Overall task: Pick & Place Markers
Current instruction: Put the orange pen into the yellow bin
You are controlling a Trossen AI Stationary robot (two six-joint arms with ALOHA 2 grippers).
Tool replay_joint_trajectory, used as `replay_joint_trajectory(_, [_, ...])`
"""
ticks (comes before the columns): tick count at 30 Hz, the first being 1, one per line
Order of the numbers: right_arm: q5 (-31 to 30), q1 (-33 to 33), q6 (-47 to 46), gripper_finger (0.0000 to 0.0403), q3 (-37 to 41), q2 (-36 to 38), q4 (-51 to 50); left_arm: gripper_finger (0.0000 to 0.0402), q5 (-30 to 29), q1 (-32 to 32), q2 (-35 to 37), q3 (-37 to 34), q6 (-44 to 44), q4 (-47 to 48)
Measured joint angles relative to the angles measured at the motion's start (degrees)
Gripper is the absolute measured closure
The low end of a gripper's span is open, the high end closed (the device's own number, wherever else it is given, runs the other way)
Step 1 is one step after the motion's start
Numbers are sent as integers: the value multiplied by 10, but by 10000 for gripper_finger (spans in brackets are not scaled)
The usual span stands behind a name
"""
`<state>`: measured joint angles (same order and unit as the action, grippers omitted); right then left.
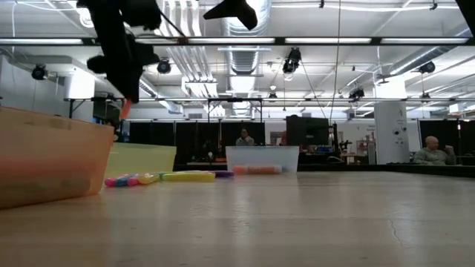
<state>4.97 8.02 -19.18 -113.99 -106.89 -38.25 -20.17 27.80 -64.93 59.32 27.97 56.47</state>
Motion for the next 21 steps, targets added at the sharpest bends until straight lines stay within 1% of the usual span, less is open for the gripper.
replay_joint_trajectory(5, [0, -7, -2, 202, 0, 0, -2, 364, 47, 32, -52, -6, -31, -4])
replay_joint_trajectory(12, [0, -17, -1, 202, 0, 2, -2, 359, 61, 66, -120, -6, -88, -29])
replay_joint_trajectory(14, [0, -17, -1, 202, 0, 2, -2, 353, 68, 77, -141, -6, -83, -26])
replay_joint_trajectory(16, [0, -16, 1, 202, 0, 2, -2, 348, 89, 89, -160, -6, -68, -24])
replay_joint_trajectory(18, [0, -16, 1, 202, 0, 2, -2, 344, 90, 95, -175, -6, -55, -22])
replay_joint_trajectory(21, [0, -17, 1, 202, 0, 2, -2, 336, 93, 96, -189, -6, -59, -20])
